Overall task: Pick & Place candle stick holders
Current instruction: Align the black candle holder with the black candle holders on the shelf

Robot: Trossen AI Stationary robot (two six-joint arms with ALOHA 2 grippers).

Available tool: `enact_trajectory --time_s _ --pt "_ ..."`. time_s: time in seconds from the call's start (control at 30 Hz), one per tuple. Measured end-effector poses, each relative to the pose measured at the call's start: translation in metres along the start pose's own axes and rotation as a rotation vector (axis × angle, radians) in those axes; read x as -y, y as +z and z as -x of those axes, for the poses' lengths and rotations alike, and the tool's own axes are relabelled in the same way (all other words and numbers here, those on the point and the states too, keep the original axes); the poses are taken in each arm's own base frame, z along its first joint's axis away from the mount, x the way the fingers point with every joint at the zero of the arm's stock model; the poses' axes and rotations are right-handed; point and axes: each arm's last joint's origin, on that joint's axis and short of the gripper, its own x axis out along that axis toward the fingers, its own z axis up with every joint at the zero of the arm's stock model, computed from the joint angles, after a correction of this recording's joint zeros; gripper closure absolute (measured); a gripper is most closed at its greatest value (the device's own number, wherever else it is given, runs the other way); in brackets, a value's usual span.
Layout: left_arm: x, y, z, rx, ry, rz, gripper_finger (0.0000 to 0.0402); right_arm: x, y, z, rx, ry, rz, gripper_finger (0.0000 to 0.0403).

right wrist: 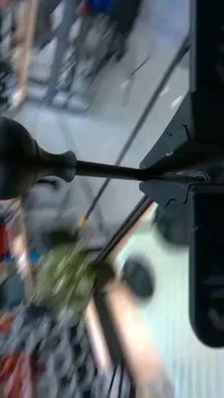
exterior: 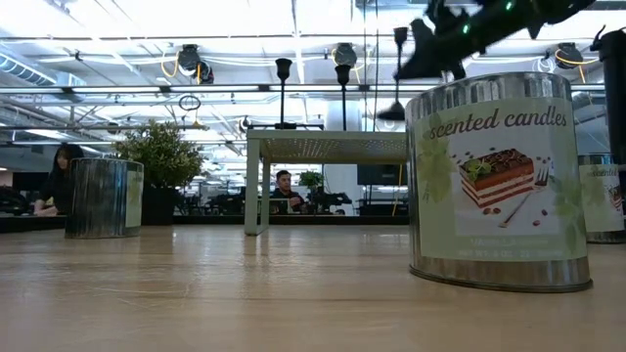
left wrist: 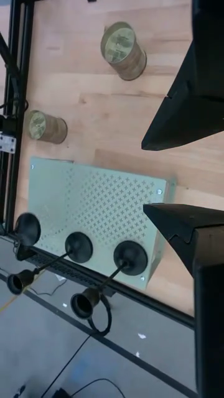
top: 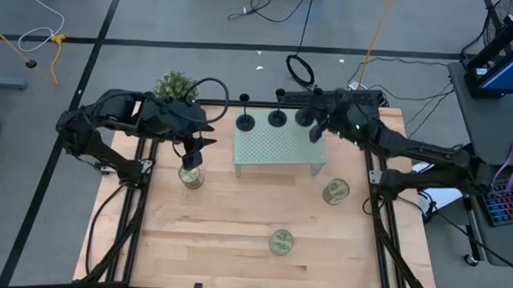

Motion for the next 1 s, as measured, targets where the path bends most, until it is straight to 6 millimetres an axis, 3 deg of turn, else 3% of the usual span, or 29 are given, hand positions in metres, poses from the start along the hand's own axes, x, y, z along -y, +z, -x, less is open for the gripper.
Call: enact_trajectory --time_s 0.13,0.3,0.73,1.0 --pt "0.002 0.0 0.001 0.002 -0.002 -0.007 0.0245 0.02 -0.01 -0.016 -0.074 -0.04 -0.021 0.0393" --pt "0.005 -0.001 0.001 0.003 -0.011 -0.013 0.0245 0.03 -0.017 -0.031 -0.113 -0.01 -0.049 0.0393" --pt "0.006 -0.001 0.002 0.003 -0.013 0.042 0.0245 0.032 -0.026 -0.041 -0.152 -0.028 -0.052 0.0388" --pt "0.006 -0.001 0.002 0.003 -0.013 0.043 0.0245 0.032 -0.028 -0.04 -0.177 -0.03 -0.072 0.0348"
